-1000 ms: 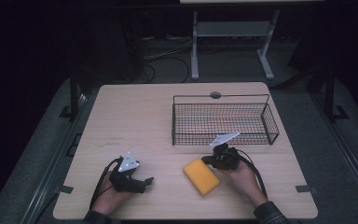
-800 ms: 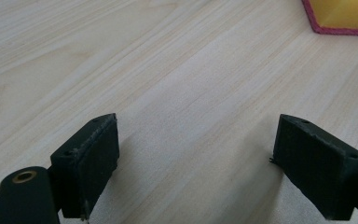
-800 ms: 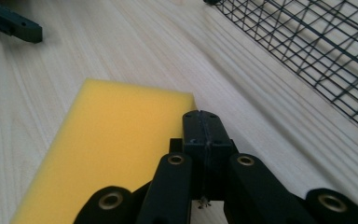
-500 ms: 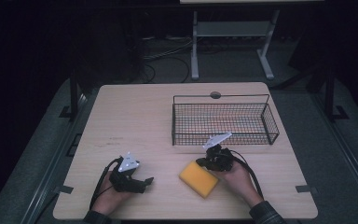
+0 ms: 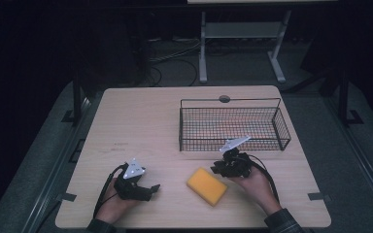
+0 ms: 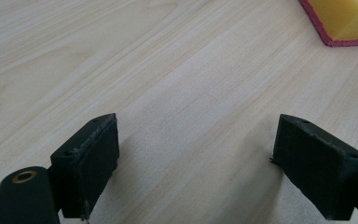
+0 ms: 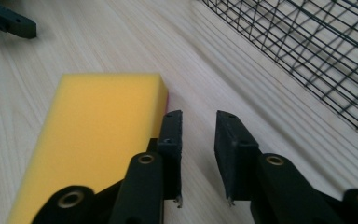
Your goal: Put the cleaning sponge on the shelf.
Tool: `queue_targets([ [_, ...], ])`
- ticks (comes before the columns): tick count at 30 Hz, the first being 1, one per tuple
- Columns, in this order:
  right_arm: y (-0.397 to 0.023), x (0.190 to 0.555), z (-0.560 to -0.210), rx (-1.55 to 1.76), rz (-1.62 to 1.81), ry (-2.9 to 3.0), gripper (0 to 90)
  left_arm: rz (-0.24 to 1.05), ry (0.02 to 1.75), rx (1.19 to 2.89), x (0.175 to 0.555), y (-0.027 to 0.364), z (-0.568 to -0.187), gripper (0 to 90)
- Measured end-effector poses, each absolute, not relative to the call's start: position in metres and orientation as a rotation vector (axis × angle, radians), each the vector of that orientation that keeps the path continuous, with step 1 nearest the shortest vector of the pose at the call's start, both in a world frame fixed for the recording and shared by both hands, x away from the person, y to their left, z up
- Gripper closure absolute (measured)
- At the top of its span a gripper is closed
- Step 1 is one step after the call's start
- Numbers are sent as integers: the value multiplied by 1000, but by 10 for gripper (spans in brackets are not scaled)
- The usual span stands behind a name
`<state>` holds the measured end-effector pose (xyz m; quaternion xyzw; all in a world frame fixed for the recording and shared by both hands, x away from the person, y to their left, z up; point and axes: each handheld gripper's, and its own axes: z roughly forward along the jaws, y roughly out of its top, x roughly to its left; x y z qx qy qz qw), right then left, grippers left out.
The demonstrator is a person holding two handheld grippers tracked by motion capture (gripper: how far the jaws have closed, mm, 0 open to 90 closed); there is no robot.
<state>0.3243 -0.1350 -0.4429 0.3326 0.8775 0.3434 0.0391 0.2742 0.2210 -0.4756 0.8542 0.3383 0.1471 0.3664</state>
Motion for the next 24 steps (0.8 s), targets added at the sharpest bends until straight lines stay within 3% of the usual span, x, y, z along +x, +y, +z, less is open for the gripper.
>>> queue_targets([
  [2, -136, 324, -442, 1024, 1048, 2691, 674, 377, 870, 2198, 274, 221, -476, 136],
  [10, -145, 319, -433, 1066, 973, 2687, 430, 379, 870, 2195, 274, 221, -476, 136],
  [22, -148, 314, -414, 1102, 922, 2715, 257, 380, 868, 2196, 274, 221, -476, 136],
  [24, -145, 311, -410, 1102, 916, 2731, 196, 378, 869, 2195, 274, 221, -476, 136],
])
